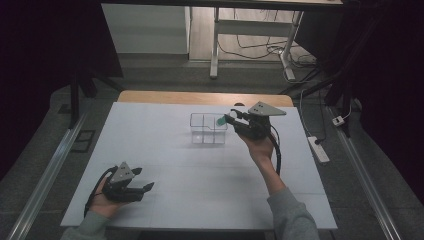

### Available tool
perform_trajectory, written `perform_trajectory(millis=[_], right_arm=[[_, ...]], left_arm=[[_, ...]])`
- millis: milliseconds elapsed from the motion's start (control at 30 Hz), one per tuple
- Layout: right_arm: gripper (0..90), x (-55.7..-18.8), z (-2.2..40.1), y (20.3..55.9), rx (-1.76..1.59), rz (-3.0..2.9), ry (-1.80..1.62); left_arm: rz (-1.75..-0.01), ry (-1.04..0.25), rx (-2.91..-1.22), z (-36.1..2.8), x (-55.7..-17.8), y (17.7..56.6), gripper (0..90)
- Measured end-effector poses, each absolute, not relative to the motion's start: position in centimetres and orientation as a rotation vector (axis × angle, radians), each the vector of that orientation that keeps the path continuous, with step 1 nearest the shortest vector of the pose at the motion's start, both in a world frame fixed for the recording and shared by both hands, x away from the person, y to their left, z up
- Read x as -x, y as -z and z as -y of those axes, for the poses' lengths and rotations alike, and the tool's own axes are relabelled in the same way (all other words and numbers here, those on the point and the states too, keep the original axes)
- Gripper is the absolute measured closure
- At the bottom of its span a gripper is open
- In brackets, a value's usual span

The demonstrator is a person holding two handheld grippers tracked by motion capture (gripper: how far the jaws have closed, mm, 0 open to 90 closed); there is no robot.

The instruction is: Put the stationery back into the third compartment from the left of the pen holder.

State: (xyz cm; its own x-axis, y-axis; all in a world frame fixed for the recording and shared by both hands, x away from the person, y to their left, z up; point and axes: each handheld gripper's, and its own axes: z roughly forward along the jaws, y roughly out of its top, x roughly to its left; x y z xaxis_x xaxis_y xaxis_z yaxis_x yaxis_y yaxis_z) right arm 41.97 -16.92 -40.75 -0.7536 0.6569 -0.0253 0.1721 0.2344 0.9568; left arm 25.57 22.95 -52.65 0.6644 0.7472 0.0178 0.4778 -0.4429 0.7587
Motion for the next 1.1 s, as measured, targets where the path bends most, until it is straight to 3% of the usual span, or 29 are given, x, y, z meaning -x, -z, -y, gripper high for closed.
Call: perform_trajectory(millis=[800, 833, 867, 1100], right_arm=[[63.1, -44.7, 16.2, 42.8, -0.829, -2.118, -1.436], [61.4, -44.8, 16.2, 42.9, -0.831, -2.123, -1.434], [52.0, -44.8, 16.0, 43.1, -0.833, -2.128, -1.426], [43.9, -44.4, 15.6, 42.9, -0.827, -2.134, -1.426]], left_arm=[[-0.94, -0.456, -2.126, -22.8, -25.8, 52.7, 28.8], [-0.939, -0.456, -2.128, -22.7, -25.8, 52.7, 28.8], [-0.938, -0.457, -2.128, -22.7, -25.8, 52.7, 28.7], [-0.935, -0.457, -2.13, -22.8, -25.7, 52.6, 28.7]])
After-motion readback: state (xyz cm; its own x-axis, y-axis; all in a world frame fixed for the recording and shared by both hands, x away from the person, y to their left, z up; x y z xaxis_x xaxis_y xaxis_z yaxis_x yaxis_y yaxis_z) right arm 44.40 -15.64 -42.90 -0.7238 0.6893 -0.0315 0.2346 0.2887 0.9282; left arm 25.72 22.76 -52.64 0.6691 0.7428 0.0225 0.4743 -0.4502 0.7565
